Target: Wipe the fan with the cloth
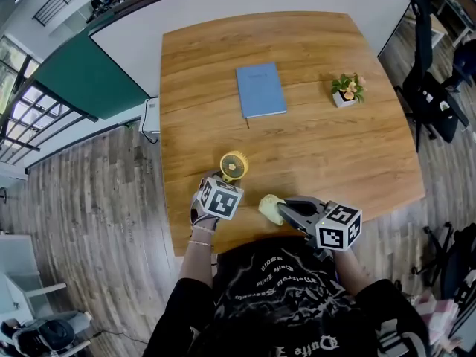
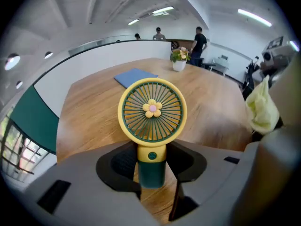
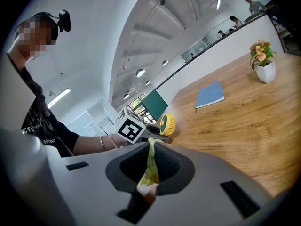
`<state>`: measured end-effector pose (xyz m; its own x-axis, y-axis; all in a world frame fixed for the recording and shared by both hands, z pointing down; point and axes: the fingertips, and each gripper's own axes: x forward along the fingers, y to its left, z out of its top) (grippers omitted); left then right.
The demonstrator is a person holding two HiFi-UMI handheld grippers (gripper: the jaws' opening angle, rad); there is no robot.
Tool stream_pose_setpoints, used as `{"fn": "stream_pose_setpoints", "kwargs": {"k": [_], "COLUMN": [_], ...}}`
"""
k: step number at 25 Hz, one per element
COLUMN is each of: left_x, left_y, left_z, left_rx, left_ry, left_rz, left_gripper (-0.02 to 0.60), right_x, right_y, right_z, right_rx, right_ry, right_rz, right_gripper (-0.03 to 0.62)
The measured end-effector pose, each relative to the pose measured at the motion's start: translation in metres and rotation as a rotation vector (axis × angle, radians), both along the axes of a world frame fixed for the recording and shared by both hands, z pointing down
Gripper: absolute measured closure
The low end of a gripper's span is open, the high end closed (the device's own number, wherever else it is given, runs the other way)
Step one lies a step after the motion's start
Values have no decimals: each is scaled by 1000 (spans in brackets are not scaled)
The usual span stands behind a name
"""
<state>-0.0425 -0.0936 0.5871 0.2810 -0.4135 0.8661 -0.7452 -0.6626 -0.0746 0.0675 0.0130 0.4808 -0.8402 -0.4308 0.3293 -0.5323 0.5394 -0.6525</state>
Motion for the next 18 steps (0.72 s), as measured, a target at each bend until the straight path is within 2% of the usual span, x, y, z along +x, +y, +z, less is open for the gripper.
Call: {"fn": "stream_pose_setpoints", "kwargs": {"k": [3, 7, 9, 13, 15, 16, 18], "left_x": [-3, -1, -1, -5, -7, -8, -7], "left_y": [3, 5, 6, 6, 6, 5, 6], "left_z": [12, 17, 17, 16, 16, 16, 17], "left_rx": [-14, -52, -59, -77, -75, -73, -80], "left_ry": [-94, -117, -96, -1, 24, 30, 49], "left_rz": [63, 101, 86, -6, -34, -39, -41], "left_gripper": [382, 382, 382, 380, 379, 369, 288], "right_x": [5, 12, 13, 16, 16, 15, 16], "right_y": [0, -3, -3, -5, -8, -9, -11], "right_z": [3, 7, 6, 9, 9, 10, 10], "right_rx": [-7, -11, -9, -23, -26, -24, -12], "right_ry": [14, 33, 36, 42, 42, 46, 60], "right_rz": [18, 44, 49, 68, 77, 79, 84], "right_gripper": [563, 563, 563, 563, 563, 563, 563]}}
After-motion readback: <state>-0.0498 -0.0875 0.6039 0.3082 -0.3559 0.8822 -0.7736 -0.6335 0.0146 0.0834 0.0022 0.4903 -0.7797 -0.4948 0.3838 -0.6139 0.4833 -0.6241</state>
